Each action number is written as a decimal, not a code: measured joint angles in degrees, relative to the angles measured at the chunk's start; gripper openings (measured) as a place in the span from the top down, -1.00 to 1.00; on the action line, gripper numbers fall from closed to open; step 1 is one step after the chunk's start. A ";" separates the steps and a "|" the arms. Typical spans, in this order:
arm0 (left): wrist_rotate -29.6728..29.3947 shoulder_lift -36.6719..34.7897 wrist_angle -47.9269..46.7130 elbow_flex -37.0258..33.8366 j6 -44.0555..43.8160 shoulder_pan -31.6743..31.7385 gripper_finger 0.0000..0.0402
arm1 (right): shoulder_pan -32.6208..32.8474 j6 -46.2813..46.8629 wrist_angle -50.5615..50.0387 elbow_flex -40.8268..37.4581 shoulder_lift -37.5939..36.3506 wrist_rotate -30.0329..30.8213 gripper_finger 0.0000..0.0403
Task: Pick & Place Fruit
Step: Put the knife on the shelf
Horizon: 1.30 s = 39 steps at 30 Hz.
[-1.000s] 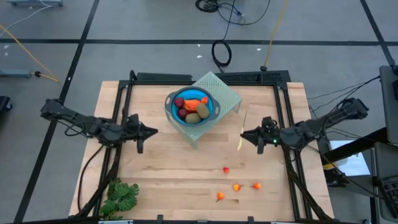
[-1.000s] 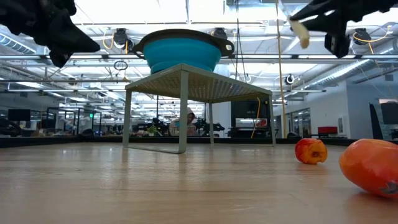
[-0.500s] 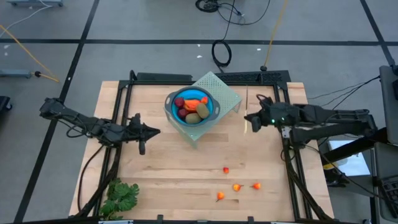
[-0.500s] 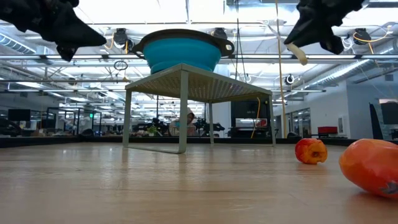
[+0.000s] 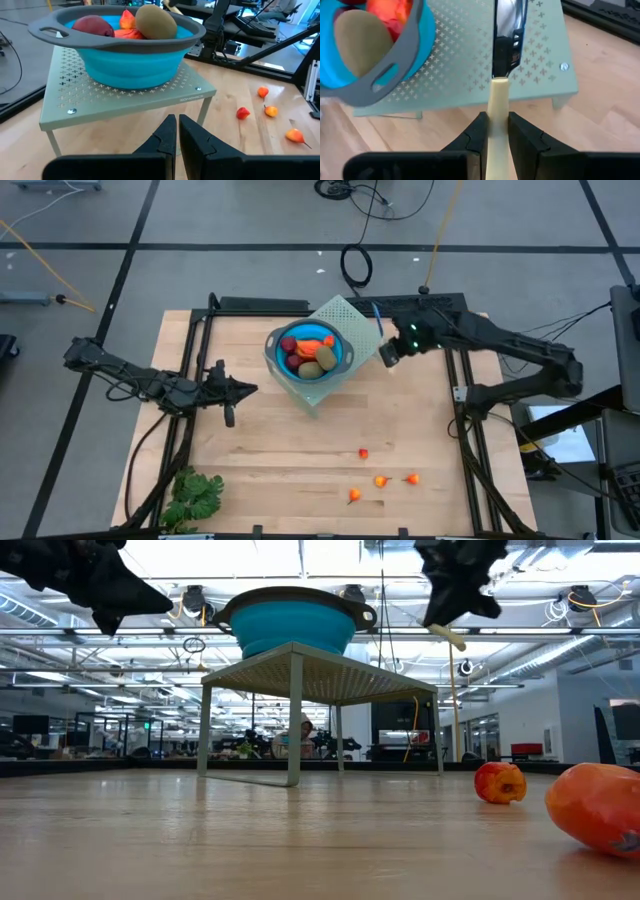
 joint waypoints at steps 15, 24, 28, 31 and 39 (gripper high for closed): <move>-0.09 0.00 -0.02 0.02 2.97 0.02 0.91 | -7.64 -9.33 -10.97 19.30 17.89 -4.07 0.75; -0.11 0.00 -0.02 0.01 2.97 0.00 0.91 | -8.97 -13.80 -14.55 27.31 25.36 -4.08 0.75; -0.11 0.00 -0.02 0.02 2.95 0.01 0.91 | -9.56 -14.56 -14.52 27.76 27.99 -5.43 0.75; -0.11 0.00 -0.02 0.02 2.95 0.02 0.90 | -9.68 -14.85 -14.58 27.71 29.34 -5.70 0.75; -0.09 0.00 0.00 0.02 2.60 0.00 0.90 | -9.68 -15.78 -14.26 27.71 30.84 -7.01 0.75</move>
